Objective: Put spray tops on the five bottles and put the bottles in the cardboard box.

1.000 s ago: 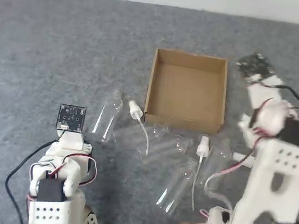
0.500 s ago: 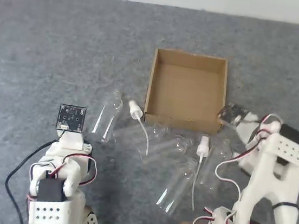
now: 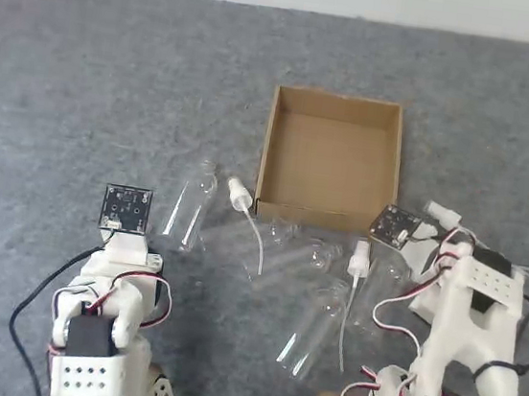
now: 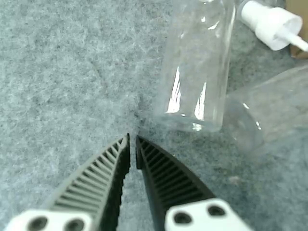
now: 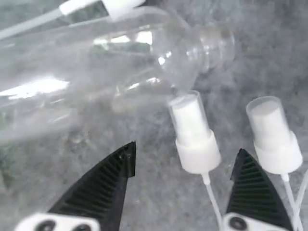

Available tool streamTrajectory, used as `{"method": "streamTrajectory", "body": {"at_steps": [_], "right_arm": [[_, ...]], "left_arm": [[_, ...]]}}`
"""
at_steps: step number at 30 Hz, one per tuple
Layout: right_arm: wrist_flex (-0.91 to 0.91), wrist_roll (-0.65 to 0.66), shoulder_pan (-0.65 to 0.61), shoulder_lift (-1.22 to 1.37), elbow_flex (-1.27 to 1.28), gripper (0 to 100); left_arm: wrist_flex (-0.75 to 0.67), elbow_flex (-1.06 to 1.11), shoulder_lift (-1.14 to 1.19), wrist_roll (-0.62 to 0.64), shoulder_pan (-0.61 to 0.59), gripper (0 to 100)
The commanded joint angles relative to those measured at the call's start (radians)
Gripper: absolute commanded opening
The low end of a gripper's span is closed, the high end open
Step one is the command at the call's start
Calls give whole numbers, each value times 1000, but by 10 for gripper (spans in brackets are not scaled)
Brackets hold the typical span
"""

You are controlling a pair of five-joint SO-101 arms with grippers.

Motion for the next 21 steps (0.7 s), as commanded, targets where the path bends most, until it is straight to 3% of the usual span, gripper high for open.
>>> {"method": "streamTrajectory", "body": {"at_steps": [1,8,15,21], "right_arm": [[-111,14,8,-13,43,276],[-154,14,13,-13,83,264],[-154,-46,18,-22,101,48],[-99,-127,56,-25,20,20]], "left_arm": [[5,-7,-18,5,3,12],[5,-7,-18,5,3,12],[5,-7,-18,5,3,12],[5,-7,-18,5,3,12]]}}
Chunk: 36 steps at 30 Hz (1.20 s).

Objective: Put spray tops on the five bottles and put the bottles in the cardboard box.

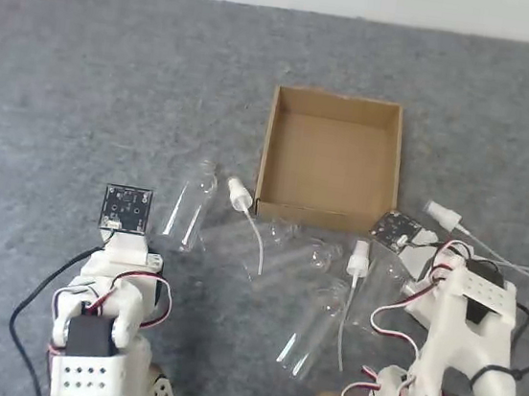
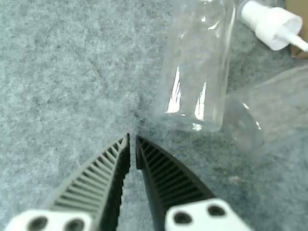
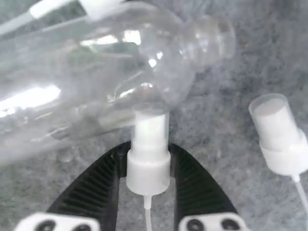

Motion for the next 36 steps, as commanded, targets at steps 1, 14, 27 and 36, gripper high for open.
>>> {"method": "streamTrajectory", "body": {"at_steps": [1,14,27,36], "right_arm": [[74,-69,64,-24,-123,20],[584,-555,-24,-24,-729,17],[552,-1180,-816,50,-991,17],[552,-1366,-998,593,-1447,21]], "left_arm": [[5,-7,-18,5,3,12],[5,-7,-18,5,3,12],[5,-7,-18,5,3,12],[5,-7,-18,5,3,12]]}}
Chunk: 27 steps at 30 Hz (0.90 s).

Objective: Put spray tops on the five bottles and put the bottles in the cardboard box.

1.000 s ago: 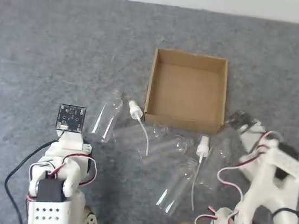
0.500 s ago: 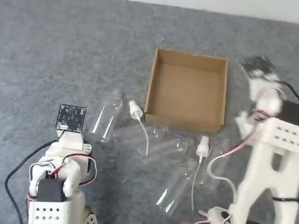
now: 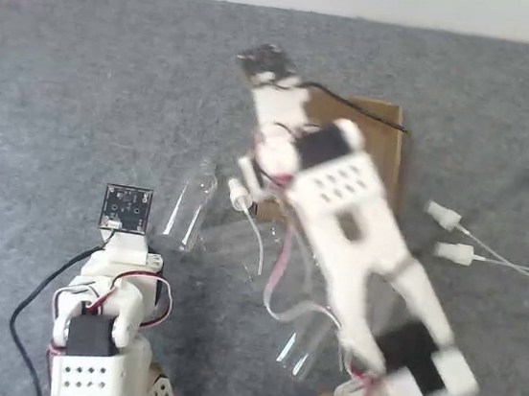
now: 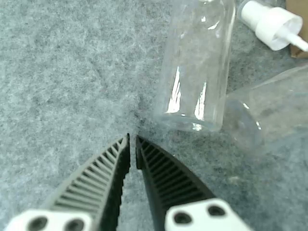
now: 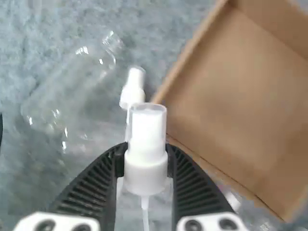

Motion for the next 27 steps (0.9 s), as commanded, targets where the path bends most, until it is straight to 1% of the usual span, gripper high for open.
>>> {"method": "streamTrajectory", "body": {"at_steps": [1,5,10,13,17,25,27], "right_arm": [[36,-75,-65,259,-336,21],[125,-137,-105,479,-574,21],[205,-204,-127,682,-802,23],[242,-216,-127,760,-890,72],[305,-216,-128,823,-991,169],[401,-204,-125,845,-1140,180],[407,-167,-119,842,-1157,180]], "left_arm": [[5,-7,-18,5,3,12],[5,-7,-18,5,3,12],[5,-7,-18,5,2,12],[5,-7,-18,5,2,12],[5,-7,-18,5,2,12],[5,-7,-18,5,2,12],[5,-7,-18,5,2,12]]}}
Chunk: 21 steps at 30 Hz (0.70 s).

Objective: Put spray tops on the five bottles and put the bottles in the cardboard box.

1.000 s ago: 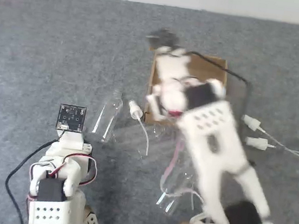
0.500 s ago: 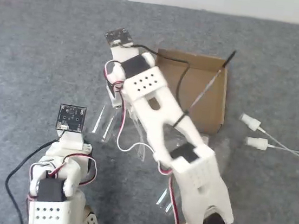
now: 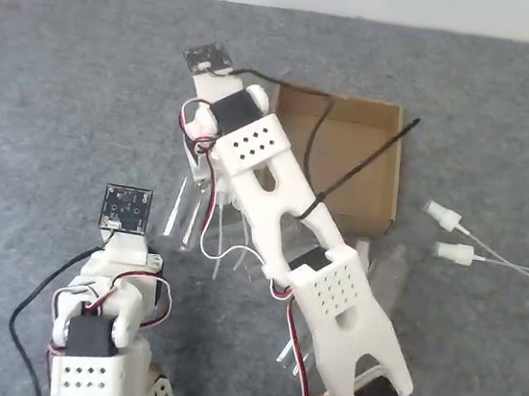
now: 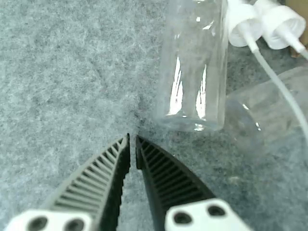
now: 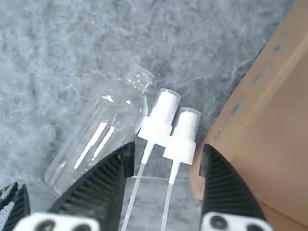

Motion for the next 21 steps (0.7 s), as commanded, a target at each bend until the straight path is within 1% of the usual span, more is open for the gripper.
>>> {"method": "streamTrajectory", "body": {"at_steps": [1,5,9,12,17,21], "right_arm": [[45,55,5,-31,-87,180],[45,104,22,-76,-28,177],[45,166,38,-209,97,177],[45,236,39,-349,235,177],[45,310,47,-578,496,177],[45,442,97,-766,684,177]], "left_arm": [[5,-7,-18,5,2,12],[5,-7,-18,5,2,12],[5,-7,-18,5,2,12],[5,-7,-18,5,2,12],[5,-7,-18,5,2,12],[5,-7,-18,5,2,12]]}}
